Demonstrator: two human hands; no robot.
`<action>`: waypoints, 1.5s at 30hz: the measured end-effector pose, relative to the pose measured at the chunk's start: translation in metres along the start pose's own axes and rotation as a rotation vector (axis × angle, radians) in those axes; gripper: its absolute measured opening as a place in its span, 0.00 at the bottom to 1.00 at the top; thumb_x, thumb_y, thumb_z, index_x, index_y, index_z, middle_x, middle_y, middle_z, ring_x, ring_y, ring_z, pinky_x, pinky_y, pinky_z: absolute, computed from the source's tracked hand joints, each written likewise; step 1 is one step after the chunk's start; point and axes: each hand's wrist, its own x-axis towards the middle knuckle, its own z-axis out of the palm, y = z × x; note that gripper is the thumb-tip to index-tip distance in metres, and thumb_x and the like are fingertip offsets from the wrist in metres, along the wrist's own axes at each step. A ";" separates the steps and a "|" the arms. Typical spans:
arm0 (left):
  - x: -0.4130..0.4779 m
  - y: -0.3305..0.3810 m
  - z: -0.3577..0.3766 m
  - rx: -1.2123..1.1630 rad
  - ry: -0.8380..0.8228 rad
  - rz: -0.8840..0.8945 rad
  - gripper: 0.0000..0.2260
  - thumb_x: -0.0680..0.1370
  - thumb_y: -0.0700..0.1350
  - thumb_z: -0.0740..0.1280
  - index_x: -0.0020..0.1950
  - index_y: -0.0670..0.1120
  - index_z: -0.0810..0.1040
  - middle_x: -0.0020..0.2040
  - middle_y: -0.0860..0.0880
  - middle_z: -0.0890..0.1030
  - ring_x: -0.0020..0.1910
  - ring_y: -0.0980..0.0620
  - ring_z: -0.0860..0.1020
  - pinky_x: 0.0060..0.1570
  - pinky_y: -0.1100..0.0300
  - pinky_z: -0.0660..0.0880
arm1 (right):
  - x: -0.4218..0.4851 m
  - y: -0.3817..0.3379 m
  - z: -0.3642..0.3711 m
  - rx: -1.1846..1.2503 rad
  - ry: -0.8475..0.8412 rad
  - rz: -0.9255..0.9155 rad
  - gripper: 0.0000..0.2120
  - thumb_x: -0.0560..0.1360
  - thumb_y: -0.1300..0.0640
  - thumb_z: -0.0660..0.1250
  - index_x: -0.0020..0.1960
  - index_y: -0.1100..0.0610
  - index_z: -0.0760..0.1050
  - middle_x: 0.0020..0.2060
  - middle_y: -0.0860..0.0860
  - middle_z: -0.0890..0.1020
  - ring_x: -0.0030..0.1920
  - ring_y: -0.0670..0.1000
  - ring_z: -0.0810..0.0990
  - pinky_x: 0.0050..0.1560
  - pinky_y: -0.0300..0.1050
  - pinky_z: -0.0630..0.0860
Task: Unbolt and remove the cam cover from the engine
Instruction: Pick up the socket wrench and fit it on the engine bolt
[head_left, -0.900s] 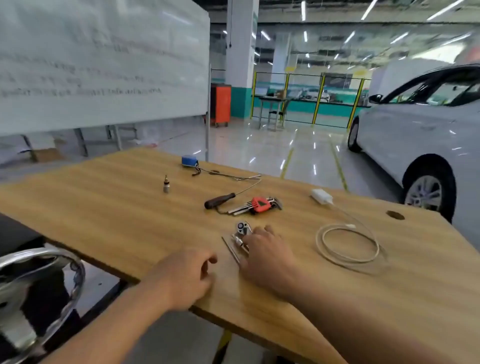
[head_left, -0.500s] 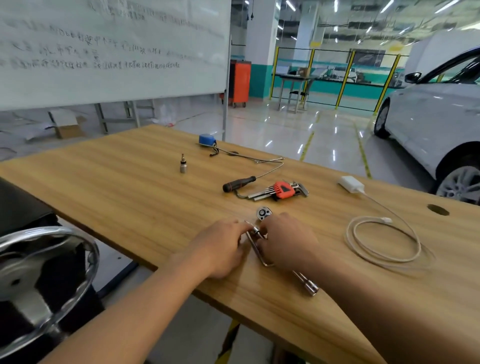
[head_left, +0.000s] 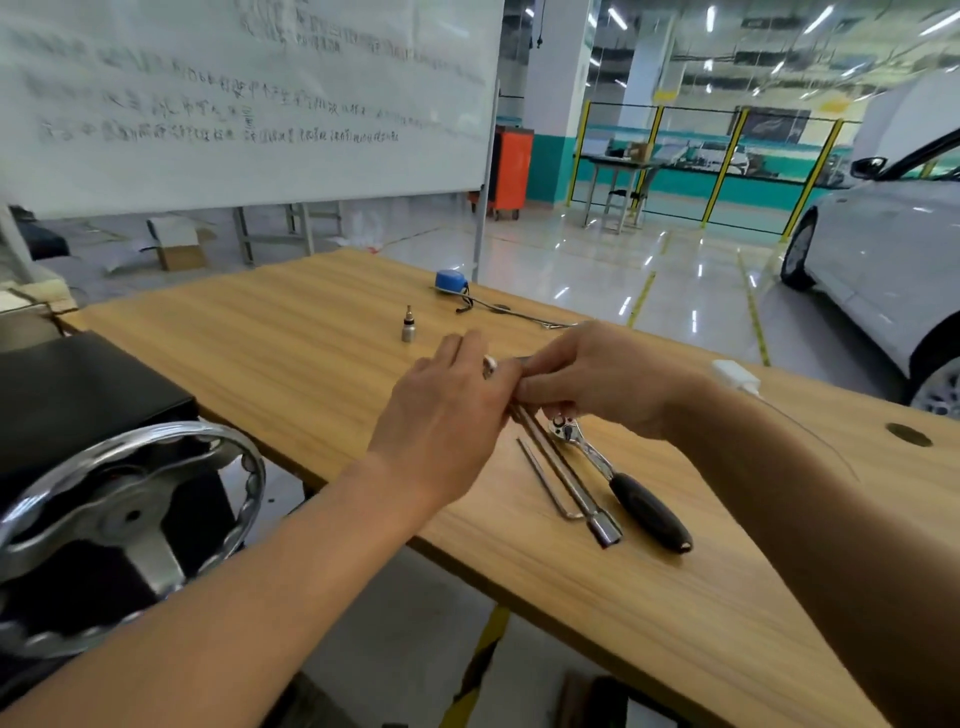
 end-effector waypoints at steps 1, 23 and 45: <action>-0.003 -0.006 -0.003 -0.006 -0.042 0.000 0.07 0.81 0.51 0.63 0.57 0.50 0.75 0.47 0.50 0.70 0.45 0.50 0.75 0.32 0.61 0.64 | 0.001 0.003 -0.003 0.160 -0.054 0.026 0.07 0.77 0.54 0.71 0.44 0.54 0.86 0.38 0.50 0.86 0.35 0.43 0.79 0.39 0.39 0.78; -0.214 -0.157 -0.296 -0.108 -0.032 -0.518 0.22 0.79 0.64 0.51 0.32 0.52 0.66 0.24 0.55 0.69 0.23 0.55 0.67 0.28 0.64 0.66 | 0.024 -0.227 0.103 0.235 -0.033 -0.597 0.17 0.80 0.50 0.66 0.65 0.34 0.70 0.45 0.50 0.85 0.28 0.49 0.71 0.29 0.42 0.72; -0.396 -0.151 -0.453 0.086 0.064 -0.884 0.24 0.71 0.78 0.44 0.43 0.64 0.69 0.30 0.56 0.74 0.27 0.54 0.72 0.27 0.65 0.65 | -0.028 -0.414 0.268 0.595 -0.865 -0.862 0.23 0.72 0.57 0.71 0.67 0.46 0.77 0.42 0.59 0.83 0.23 0.46 0.65 0.24 0.35 0.66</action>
